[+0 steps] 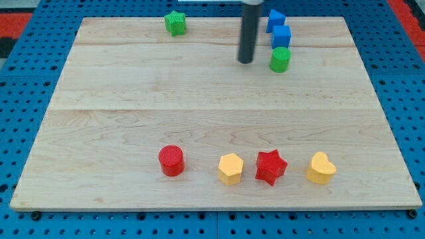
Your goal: Move the green star to the left of the blue cube
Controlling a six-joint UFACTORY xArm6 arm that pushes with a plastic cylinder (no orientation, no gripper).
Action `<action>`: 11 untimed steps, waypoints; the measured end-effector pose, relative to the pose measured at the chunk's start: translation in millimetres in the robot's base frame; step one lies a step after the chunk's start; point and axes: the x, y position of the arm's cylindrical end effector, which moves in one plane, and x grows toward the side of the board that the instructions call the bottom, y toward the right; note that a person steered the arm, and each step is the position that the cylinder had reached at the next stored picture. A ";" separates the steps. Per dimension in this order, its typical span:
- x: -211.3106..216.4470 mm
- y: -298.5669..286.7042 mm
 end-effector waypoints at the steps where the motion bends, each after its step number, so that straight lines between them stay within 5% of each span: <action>1: -18.5 -71.6; 3: -70.7 -167.7; 5: -124.5 -164.8; 8: -102.0 -74.7; 11: -64.2 -64.2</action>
